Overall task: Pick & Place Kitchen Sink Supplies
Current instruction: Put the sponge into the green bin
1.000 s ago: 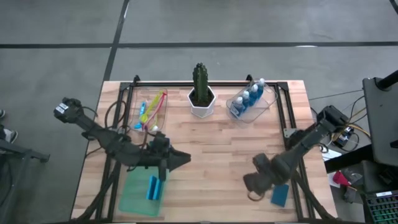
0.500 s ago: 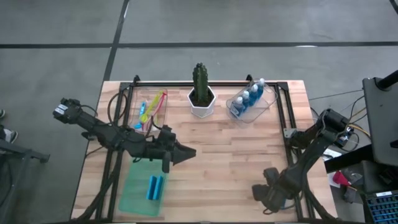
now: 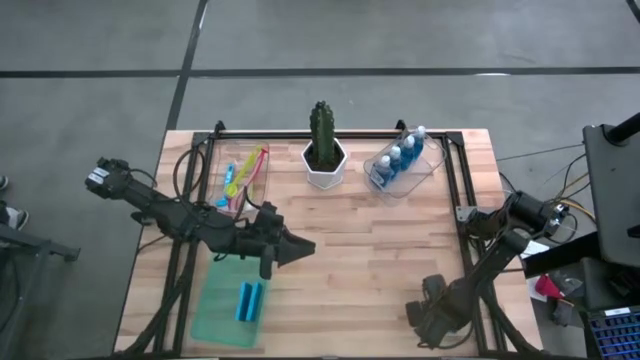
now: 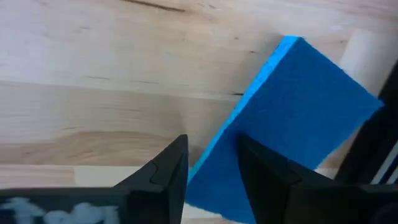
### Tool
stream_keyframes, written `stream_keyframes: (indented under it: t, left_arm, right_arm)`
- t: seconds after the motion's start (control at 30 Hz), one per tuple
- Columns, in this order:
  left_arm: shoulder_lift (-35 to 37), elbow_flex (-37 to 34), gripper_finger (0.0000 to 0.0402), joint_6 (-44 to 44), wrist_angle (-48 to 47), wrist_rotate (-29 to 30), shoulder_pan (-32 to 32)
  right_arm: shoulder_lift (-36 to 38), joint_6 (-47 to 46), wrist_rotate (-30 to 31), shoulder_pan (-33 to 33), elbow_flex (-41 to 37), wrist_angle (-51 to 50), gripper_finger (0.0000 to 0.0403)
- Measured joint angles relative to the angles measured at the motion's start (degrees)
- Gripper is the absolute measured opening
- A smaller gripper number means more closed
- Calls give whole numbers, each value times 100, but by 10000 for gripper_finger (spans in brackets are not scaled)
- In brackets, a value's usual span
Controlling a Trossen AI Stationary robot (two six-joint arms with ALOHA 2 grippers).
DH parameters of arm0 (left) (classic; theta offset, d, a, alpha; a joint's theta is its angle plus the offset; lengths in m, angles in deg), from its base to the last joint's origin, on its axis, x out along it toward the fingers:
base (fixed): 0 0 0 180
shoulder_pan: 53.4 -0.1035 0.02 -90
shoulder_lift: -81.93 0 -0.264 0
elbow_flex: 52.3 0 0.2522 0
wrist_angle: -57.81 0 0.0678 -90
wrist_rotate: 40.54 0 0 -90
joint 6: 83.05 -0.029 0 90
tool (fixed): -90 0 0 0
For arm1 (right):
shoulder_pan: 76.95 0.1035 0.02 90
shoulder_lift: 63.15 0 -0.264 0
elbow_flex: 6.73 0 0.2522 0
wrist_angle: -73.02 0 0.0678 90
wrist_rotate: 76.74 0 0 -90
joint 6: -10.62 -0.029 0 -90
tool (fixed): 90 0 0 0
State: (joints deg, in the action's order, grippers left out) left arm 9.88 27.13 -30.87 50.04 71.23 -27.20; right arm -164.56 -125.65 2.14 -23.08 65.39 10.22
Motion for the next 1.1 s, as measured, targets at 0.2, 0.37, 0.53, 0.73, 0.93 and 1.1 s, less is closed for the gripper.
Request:
stream_keyframes:
  t: [0.2, 0.37, 0.53, 0.73, 0.93, 1.1]
  left_arm:
    - [-2, -2, 94, 28, 1, 8, -13]
    - [-2, -2, 94, 35, 4, 8, -13]
    - [-2, -2, 94, 35, 1, -3, -17]
    - [-2, -4, 94, -41, -9, -5, -21]
    - [-2, -9, 94, -119, -65, -7, -22]
    - [-4, -13, 94, -90, -204, -12, -22]
  right_arm:
    - [-150, 245, -48, 3, 12, 86, 103]
    - [-152, 494, -54, 15, -17, 94, 49]
    - [-159, 626, -30, 15, 0, 101, 13]
    - [-122, 733, 500, 17, 299, 219, 8]
    - [-57, 768, 1521, -11, 814, 78, 7]
    - [-5, 991, 2846, -83, 1320, -15, 7]
